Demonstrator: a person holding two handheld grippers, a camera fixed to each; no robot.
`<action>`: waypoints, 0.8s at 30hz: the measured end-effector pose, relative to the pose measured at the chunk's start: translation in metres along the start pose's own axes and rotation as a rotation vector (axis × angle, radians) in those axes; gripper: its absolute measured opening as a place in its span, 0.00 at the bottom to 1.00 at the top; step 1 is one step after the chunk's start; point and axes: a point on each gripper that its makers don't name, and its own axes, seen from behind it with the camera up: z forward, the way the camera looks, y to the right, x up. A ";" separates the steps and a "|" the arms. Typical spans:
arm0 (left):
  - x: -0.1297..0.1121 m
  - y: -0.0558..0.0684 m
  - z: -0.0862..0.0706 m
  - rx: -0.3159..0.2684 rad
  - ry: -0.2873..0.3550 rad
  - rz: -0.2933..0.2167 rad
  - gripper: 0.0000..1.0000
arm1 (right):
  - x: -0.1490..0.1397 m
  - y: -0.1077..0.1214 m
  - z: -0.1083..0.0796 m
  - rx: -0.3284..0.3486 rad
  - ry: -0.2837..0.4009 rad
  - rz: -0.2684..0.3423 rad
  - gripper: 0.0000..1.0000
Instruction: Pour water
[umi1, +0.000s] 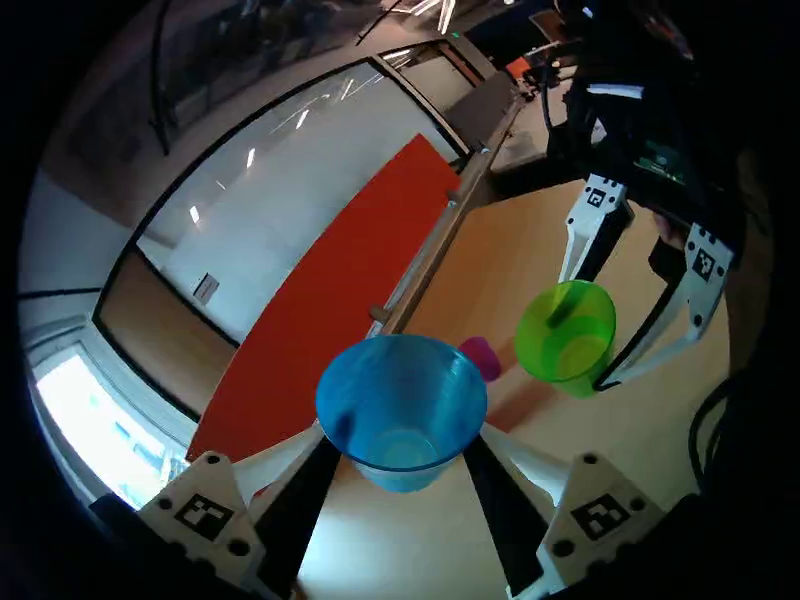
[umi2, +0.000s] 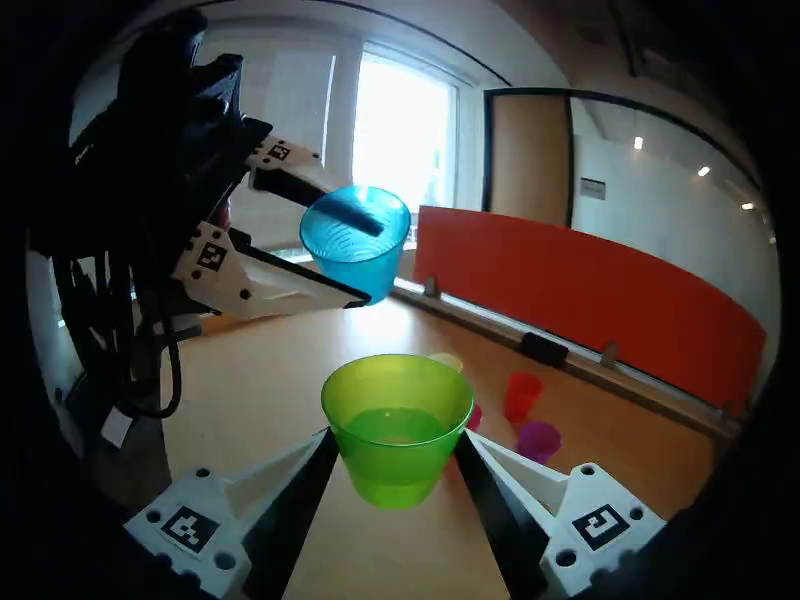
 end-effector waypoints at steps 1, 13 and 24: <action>-0.002 0.000 0.000 -0.003 -0.002 -0.025 0.79 | 0.000 0.001 0.000 -0.002 0.000 0.000 0.85; -0.040 0.008 0.001 -0.018 -0.035 -0.263 0.80 | -0.009 0.011 -0.004 -0.038 -0.017 0.009 0.85; -0.079 0.034 0.010 -0.040 -0.050 -0.416 0.79 | -0.026 0.028 -0.003 -0.080 -0.040 0.008 0.85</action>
